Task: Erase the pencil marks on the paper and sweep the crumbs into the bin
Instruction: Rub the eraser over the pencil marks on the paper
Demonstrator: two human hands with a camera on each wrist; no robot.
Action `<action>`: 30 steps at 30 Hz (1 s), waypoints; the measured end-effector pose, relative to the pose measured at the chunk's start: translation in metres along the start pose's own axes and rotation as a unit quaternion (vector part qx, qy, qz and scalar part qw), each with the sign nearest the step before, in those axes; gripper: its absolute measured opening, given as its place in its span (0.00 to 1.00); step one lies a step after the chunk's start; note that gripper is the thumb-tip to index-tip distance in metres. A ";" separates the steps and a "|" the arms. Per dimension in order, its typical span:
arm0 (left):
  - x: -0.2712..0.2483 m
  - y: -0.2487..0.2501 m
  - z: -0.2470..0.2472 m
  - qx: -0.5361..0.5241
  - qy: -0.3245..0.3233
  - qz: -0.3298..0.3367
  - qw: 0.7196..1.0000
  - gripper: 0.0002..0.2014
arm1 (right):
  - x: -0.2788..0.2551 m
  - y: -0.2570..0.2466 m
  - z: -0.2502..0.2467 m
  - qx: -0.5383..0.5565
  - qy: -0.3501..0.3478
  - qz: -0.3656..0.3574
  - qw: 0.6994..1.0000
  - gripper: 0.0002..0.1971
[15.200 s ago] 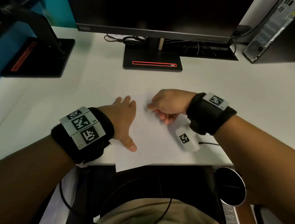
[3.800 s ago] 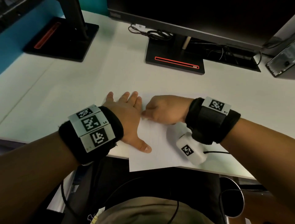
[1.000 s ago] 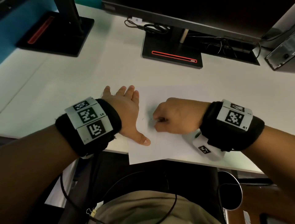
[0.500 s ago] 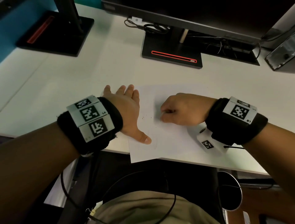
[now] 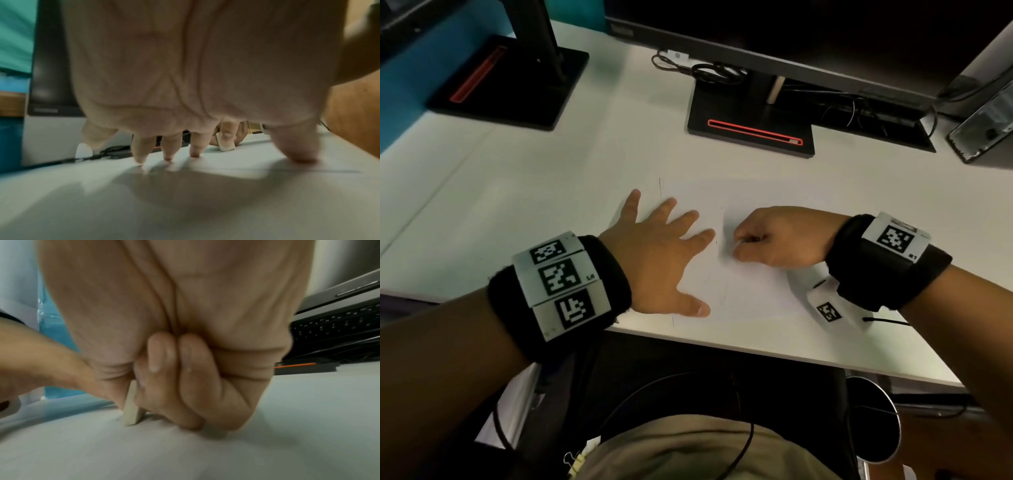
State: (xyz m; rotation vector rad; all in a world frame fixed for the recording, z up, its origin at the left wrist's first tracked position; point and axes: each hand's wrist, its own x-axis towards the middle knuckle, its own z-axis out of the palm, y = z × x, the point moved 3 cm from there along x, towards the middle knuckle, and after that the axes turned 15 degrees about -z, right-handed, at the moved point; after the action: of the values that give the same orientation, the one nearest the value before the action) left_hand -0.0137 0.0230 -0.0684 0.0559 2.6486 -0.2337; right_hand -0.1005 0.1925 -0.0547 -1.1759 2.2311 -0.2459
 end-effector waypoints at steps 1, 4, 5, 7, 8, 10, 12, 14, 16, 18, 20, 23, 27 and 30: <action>0.001 -0.001 0.002 -0.005 -0.019 0.003 1.000 0.55 | 0.000 0.000 0.000 -0.004 0.000 -0.003 1.000 0.21; 0.004 -0.005 0.005 -0.003 -0.033 0.005 0.999 0.59 | -0.004 -0.012 0.012 -0.024 -0.023 -0.041 0.999 0.19; 0.004 -0.005 0.005 -0.003 -0.036 0.004 0.999 0.59 | -0.005 -0.019 0.019 -0.026 -0.042 -0.059 0.997 0.18; 0.005 -0.004 0.004 -0.001 -0.043 0.003 0.999 0.59 | -0.007 -0.026 0.023 -0.028 -0.068 -0.078 0.994 0.18; 0.005 -0.004 0.004 0.000 -0.045 0.000 0.999 0.59 | -0.005 -0.024 0.020 -0.033 -0.065 -0.077 0.994 0.19; 0.005 -0.002 0.003 0.000 -0.050 -0.002 0.999 0.59 | -0.003 -0.016 0.010 -0.038 -0.037 -0.064 0.997 0.20; 0.005 -0.002 0.003 -0.001 -0.051 -0.005 0.999 0.59 | -0.004 -0.018 0.010 -0.047 -0.029 -0.074 0.996 0.20; 0.004 -0.003 0.003 -0.001 -0.055 -0.007 0.998 0.59 | -0.006 -0.030 0.023 -0.050 -0.055 -0.110 0.991 0.18; 0.004 -0.002 0.003 -0.002 -0.054 -0.007 0.999 0.59 | -0.009 -0.034 0.028 -0.039 -0.070 -0.124 0.989 0.17; 0.005 -0.002 0.003 0.005 -0.052 -0.007 0.999 0.59 | -0.007 -0.025 0.019 -0.033 -0.050 -0.107 0.992 0.19; 0.004 -0.002 0.002 0.008 -0.054 -0.008 0.998 0.59 | -0.006 -0.023 0.016 -0.034 -0.030 -0.107 0.993 0.19; 0.004 -0.002 0.002 0.007 -0.059 -0.011 0.998 0.59 | -0.009 -0.039 0.031 -0.023 -0.039 -0.155 0.987 0.16; 0.004 -0.001 0.000 0.017 -0.065 -0.014 0.998 0.59 | -0.005 -0.029 0.021 -0.030 -0.024 -0.131 0.991 0.18; 0.003 0.000 0.000 0.015 -0.070 -0.016 0.997 0.59 | -0.003 -0.036 0.026 -0.034 -0.040 -0.145 0.988 0.17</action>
State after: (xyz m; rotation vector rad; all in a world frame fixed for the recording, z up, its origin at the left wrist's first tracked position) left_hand -0.0168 0.0227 -0.0699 0.0065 2.5085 -0.2777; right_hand -0.0590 0.1769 -0.0592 -1.5206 2.0085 -0.2353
